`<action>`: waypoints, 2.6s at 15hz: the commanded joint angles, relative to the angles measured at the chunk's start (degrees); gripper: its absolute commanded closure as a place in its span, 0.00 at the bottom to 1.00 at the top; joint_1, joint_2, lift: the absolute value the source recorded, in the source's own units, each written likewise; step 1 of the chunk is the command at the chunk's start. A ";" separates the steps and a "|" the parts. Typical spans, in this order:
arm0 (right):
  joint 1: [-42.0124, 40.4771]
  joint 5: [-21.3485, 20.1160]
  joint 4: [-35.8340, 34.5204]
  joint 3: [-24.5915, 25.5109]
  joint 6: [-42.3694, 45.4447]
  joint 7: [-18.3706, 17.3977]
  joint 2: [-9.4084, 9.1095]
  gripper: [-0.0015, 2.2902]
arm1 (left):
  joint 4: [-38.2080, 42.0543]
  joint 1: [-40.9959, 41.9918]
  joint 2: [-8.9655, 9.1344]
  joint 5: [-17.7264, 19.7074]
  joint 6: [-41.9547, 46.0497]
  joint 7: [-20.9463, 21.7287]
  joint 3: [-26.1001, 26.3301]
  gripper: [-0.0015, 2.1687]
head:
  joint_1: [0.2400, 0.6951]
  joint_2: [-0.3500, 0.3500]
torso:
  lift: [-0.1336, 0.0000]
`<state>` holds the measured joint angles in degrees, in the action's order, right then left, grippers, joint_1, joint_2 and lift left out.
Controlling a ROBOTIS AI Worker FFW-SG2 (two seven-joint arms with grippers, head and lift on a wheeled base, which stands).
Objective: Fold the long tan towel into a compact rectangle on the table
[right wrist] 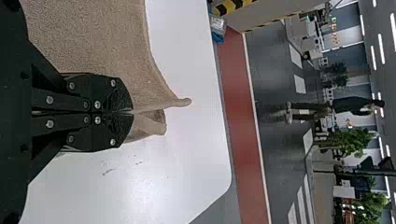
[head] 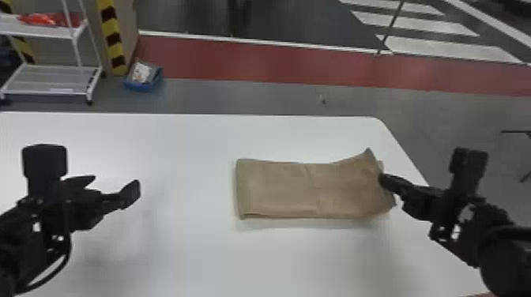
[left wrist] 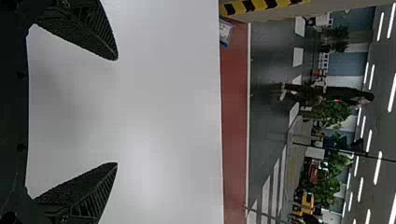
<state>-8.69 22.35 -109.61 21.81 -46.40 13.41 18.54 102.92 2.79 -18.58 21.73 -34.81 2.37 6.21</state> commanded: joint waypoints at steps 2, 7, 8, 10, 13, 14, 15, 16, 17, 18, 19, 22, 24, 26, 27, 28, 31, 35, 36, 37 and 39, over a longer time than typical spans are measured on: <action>1.13 -1.25 1.68 -1.68 1.44 0.04 0.00 0.60 | 0.17 1.17 -0.31 0.16 -0.14 0.00 -1.11 0.04 | 1.00 0.21 | 0.04; 0.34 0.15 -3.06 -0.89 0.38 0.30 -0.18 0.60 | 0.26 1.61 -0.49 0.33 -0.14 0.09 -2.08 0.04 | 1.00 0.24 | 0.04; -0.27 0.15 -4.47 -0.01 0.38 0.30 -0.26 0.60 | 0.26 1.52 -0.49 0.42 -0.14 0.09 -2.08 0.04 | 1.00 0.25 | 0.04; -0.54 0.86 -4.12 0.95 0.38 0.39 0.18 0.60 | 0.17 1.43 -0.58 0.51 -0.14 0.26 -2.34 0.04 | 1.00 0.26 | 0.04; 0.78 -3.19 1.68 -2.30 3.02 0.91 0.35 0.60 | 0.00 1.34 -0.58 0.42 -0.14 0.53 -2.43 0.04 | 1.00 0.25 | 0.04; 1.75 -3.71 3.88 -3.00 3.90 0.91 0.35 0.60 | 0.00 1.43 -0.67 0.42 -0.14 0.62 -2.43 0.04 | 1.00 0.25 | 0.04; 2.63 -4.33 6.08 -3.53 4.95 0.91 0.35 0.60 | 0.00 1.61 -0.75 0.42 -0.14 0.62 -2.52 0.04 | 1.00 0.25 | 0.04; 3.42 -4.94 7.66 -3.97 5.66 0.91 0.35 0.60 | 0.00 1.69 -0.75 0.51 -0.14 0.70 -2.78 0.04 | 1.00 0.25 | 0.04; 3.59 -5.38 8.63 -4.06 7.06 0.91 0.35 0.60 | 0.00 1.87 -0.84 0.51 -0.14 0.70 -2.87 0.04 | 1.00 0.25 | 0.04; 3.68 -5.73 9.15 -4.32 7.77 0.83 0.35 0.60 | 0.00 1.96 -1.10 0.51 -0.14 0.70 -2.87 0.04 | 1.00 0.25 | 0.04; 3.68 -6.70 9.51 -4.94 8.82 0.21 0.26 0.56 | 0.00 1.96 -1.10 0.60 -0.14 0.70 -2.96 0.04 | 1.00 0.24 | 0.04; 1.40 -5.82 8.89 -3.79 15.33 -0.93 -0.26 0.00 | 0.53 1.96 -1.02 0.77 0.04 0.53 -3.49 0.04 | 1.00 0.24 | 0.04; -0.01 -4.68 6.96 -2.30 17.44 -1.02 -0.53 0.01 | 0.79 1.52 -0.58 0.77 0.39 0.44 -3.22 0.04 | 1.00 0.24 | 0.04; -1.50 -3.71 4.32 -1.51 17.44 -0.93 -0.61 0.02 | 0.97 1.08 -0.40 0.77 2.15 0.44 -2.61 0.04 | 1.00 0.23 | 0.04; -2.29 -3.45 2.91 -1.60 17.44 -0.93 -0.70 0.02 | 0.97 0.90 -0.31 0.77 2.85 0.97 -2.43 0.04 | 1.00 0.22 | 0.04; -2.73 -3.45 2.47 -1.60 17.44 -0.84 -0.79 0.02 | 1.05 0.82 -0.05 1.39 2.85 0.97 -2.26 0.04 | 1.00 0.22 | 0.04; -3.88 -5.03 2.91 -1.68 18.14 -0.84 -1.05 0.02 | 4.04 1.43 1.00 2.80 2.68 0.62 0.47 0.04 | 1.00 0.21 | 0.04; -7.04 -6.53 3.18 -0.80 24.12 -1.81 -2.28 0.04 | 4.22 0.02 5.49 1.30 2.68 -0.09 8.55 0.04 | 1.00 0.11 | 0.04; -7.83 -6.17 3.18 0.07 24.47 -1.90 -2.28 0.04 | 3.16 -0.59 6.81 -0.72 2.85 -0.09 11.98 0.04 | 1.00 0.08 | 0.04; -8.27 -6.09 3.18 0.51 25.17 -1.81 -2.28 0.04 | 1.76 -1.12 8.12 -1.60 3.73 -0.09 14.27 0.04 | 1.00 0.00 | 0.04; -8.80 -5.91 3.18 0.78 25.35 -1.81 -2.28 0.04 | -0.79 -2.09 9.79 -2.48 5.31 -0.97 18.75 0.10 | 1.00 0.00 | 0.04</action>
<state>-17.08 16.36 -106.43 22.35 -21.26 11.60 16.26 103.93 1.47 -10.12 19.92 -30.36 1.92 21.62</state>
